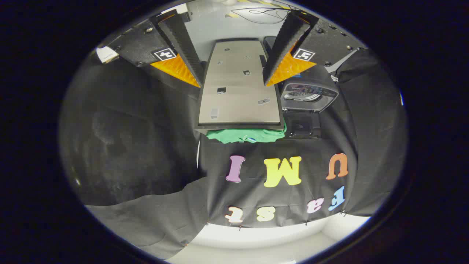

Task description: Put the clothes into the washing machine and then close the washing machine lid.

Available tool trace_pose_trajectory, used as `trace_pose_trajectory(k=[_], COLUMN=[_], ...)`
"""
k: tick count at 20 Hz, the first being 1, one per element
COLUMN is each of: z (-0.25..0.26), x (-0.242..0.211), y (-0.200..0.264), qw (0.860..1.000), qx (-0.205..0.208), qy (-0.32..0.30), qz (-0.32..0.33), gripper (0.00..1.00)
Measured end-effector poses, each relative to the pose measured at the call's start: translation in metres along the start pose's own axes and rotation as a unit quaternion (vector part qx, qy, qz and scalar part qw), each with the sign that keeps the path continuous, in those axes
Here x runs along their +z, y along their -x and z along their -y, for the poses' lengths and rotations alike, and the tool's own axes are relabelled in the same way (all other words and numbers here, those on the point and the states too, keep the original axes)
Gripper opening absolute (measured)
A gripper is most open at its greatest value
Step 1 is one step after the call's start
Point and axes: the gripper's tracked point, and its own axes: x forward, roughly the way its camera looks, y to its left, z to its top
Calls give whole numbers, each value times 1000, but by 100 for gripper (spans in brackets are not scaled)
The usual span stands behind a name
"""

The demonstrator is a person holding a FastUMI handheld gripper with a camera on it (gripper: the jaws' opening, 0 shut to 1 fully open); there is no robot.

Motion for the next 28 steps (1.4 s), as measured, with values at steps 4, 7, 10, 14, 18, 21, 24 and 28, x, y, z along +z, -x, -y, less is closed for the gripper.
trace_pose_trajectory(k=[4,7,10,14,18,21,24,28], z=[0,-3,-4,0,0,-4,-11,-15], x=[0,2,-1,-1,-1,3,14,47], y=[-2,-3,-5,-4,-5,-8,-13,-24], qw=[1000,1000,1000,1000,1000,1000,1000,1000], qx=[1,3,3,-4,-8,-8,-7,-20], qy=[4,4,5,-1,-3,-3,-2,-7], qz=[0,2,2,3,6,3,2,5], gripper=[100,100,100,100,100,100,100,100])
